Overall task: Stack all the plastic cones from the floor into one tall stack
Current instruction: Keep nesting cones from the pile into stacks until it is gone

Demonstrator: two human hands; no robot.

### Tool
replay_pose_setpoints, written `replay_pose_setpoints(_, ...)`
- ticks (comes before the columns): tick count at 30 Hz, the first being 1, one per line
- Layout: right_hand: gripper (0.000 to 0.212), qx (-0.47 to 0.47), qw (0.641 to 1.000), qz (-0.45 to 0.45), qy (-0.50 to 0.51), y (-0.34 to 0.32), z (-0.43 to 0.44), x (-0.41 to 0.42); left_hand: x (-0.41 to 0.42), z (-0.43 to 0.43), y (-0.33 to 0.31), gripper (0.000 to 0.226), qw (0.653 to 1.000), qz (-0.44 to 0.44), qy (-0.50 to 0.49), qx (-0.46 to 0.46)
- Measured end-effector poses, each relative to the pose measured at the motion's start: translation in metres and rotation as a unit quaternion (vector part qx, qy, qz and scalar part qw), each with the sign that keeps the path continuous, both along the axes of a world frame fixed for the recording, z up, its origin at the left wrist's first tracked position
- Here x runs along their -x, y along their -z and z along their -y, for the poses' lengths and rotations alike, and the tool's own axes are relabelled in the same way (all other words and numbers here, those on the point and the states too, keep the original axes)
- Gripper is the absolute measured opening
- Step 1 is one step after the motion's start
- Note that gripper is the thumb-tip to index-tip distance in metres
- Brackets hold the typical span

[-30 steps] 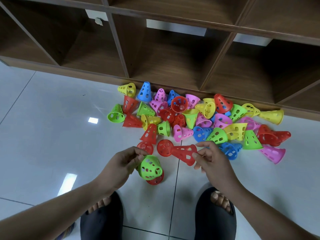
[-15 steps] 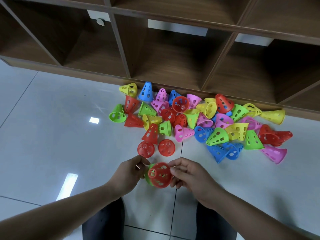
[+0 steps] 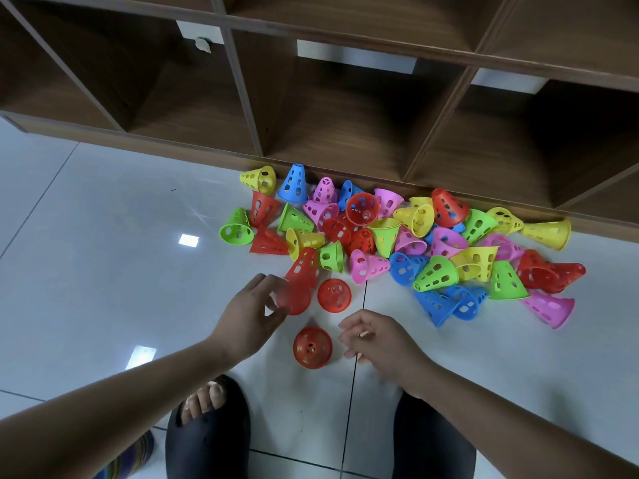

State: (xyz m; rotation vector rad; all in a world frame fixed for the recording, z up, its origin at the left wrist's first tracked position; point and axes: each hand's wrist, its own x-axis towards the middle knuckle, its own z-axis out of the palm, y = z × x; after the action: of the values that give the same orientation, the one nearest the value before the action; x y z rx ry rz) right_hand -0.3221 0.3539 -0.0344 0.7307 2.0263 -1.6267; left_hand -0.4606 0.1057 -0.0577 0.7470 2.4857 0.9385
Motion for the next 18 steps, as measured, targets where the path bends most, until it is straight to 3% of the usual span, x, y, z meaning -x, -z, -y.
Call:
replay_pose_setpoints(3,0.022,-0.160,0.980,-0.079,-0.088,0.003,-0.005,0.012,0.005,-0.003,0.005,0.043,0.999,-0.021,0.026,0.025)
replay_pose_setpoints(7,0.044,-0.288,0.914,-0.192,-0.213,0.004,-0.009,0.025,0.009,-0.002,0.013,0.044,0.997,-0.016,0.047,0.053)
replay_pose_setpoints(10,0.062,-0.374,0.858,-0.205,-0.286,0.006,-0.010,0.031,0.005,0.002,0.018,0.042,0.996,-0.009,0.058,0.067)
replay_pose_setpoints(14,0.063,-0.406,0.828,-0.202,-0.328,0.012,-0.012,0.029,0.000,0.008,0.020,0.039,0.996,-0.014,0.071,0.050)
replay_pose_setpoints(18,0.056,-0.417,0.823,-0.192,-0.333,0.013,-0.016,0.025,0.001,0.014,0.016,0.037,0.998,-0.037,0.042,0.033)
